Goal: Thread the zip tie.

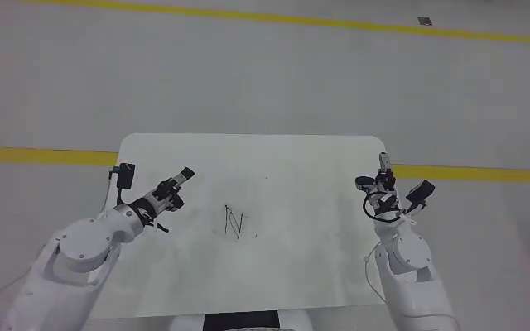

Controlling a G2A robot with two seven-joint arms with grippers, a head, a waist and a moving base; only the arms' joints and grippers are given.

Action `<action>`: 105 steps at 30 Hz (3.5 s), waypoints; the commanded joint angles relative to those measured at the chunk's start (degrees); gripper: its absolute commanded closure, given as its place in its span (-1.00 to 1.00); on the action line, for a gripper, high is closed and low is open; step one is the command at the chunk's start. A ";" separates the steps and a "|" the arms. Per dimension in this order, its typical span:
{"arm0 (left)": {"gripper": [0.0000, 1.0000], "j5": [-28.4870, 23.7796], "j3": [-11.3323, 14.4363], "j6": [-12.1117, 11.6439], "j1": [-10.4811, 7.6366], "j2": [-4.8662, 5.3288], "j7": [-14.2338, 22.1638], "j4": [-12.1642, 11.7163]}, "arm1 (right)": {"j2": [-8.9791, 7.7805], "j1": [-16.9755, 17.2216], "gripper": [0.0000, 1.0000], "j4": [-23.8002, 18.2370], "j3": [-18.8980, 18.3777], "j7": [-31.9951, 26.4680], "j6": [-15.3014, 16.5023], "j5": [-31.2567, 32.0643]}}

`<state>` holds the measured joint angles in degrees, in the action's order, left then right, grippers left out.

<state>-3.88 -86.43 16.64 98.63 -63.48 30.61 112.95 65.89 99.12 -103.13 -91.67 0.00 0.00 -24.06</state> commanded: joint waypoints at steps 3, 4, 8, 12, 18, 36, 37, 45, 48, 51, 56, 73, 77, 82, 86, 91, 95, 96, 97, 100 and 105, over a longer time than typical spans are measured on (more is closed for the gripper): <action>-1.00 3.37 1.91 0.64 -1.64 0.31 3.83 1.81 | 0.00 0.00 -1.00 0.00 0.00 0.00 0.00 0.00; -1.00 4.44 2.74 1.69 -2.43 0.46 5.87 2.28 | 0.00 0.00 -1.00 0.00 0.00 0.00 0.00 0.00; -1.00 8.96 5.39 2.84 -4.30 0.94 11.15 3.88 | 0.00 0.00 -1.00 0.00 0.00 0.00 0.00 0.00; -1.00 14.42 7.89 2.84 -5.56 1.36 16.46 2.63 | 0.00 0.00 -1.00 0.00 0.00 0.00 0.00 0.00; -1.00 16.35 8.13 2.84 -5.80 1.44 17.05 2.04 | 0.00 0.00 -1.00 0.00 0.00 0.00 0.00 0.00; -1.00 16.35 8.13 2.84 -5.80 1.44 17.05 2.04 | 0.00 0.00 -1.00 0.00 0.00 0.00 0.00 0.00; -1.00 16.35 8.13 2.84 -5.80 1.44 17.05 2.04 | 0.00 0.00 -1.00 0.00 0.00 0.00 0.00 0.00; -1.00 16.35 8.13 2.84 -5.80 1.44 17.05 2.04 | 0.00 0.00 -1.00 0.00 0.00 0.00 0.00 0.00; -1.00 16.35 8.13 2.84 -5.80 1.44 17.05 2.04 | 0.00 0.00 -1.00 0.00 0.00 0.00 0.00 0.00; -1.00 19.33 9.99 2.84 -6.49 1.52 17.09 3.41 | 0.00 0.00 -1.00 0.00 0.00 0.00 0.00 0.00; -1.00 25.60 12.19 2.84 -8.54 1.52 22.43 3.40 | 0.00 0.00 -1.00 0.00 0.00 0.00 0.00 0.00; -1.00 38.52 13.44 2.84 -13.06 -1.38 31.78 -0.35 | 0.00 0.00 -1.00 0.00 0.00 0.00 0.00 0.00; -1.00 37.95 13.96 2.09 -13.26 -1.41 31.44 -0.48 | 0.00 0.00 -1.00 0.00 0.00 0.00 0.00 0.00; -1.00 41.83 17.29 2.84 -16.76 -1.41 35.31 0.89 | 0.00 0.00 -1.00 0.00 0.00 0.00 0.00 0.00; -1.00 46.38 20.22 2.84 -20.40 -2.02 42.65 0.97 | 0.00 0.00 -1.00 0.00 0.00 0.00 0.00 0.00; -1.00 52.57 24.12 2.84 -23.65 -3.66 49.03 0.11 | 0.00 0.00 -1.00 0.00 0.00 0.00 0.00 0.00; -1.00 56.71 26.11 2.84 -23.80 -4.96 49.03 -1.26 | 0.00 0.00 -1.00 0.00 0.00 0.00 0.00 0.00; -1.00 57.58 26.24 2.84 -23.49 -5.38 49.03 -2.02 | 0.00 0.00 -1.00 0.00 0.00 0.00 0.00 0.00; -1.00 58.65 26.35 2.84 -23.21 -5.70 49.03 -2.64 | 0.00 0.00 -1.00 0.00 0.00 0.00 0.00 0.00; -1.00 60.01 26.30 2.84 -22.92 -6.16 49.03 -2.76 | 0.00 0.00 -1.00 0.00 0.00 0.00 0.00 0.00; -1.00 60.01 26.30 2.84 -22.92 -6.16 49.03 -2.76 | 0.00 0.00 -1.00 0.00 0.00 0.00 0.00 0.00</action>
<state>56.13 -60.14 19.48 75.71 -69.64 79.64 110.19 65.89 99.12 -103.13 -91.67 0.00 0.00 -24.06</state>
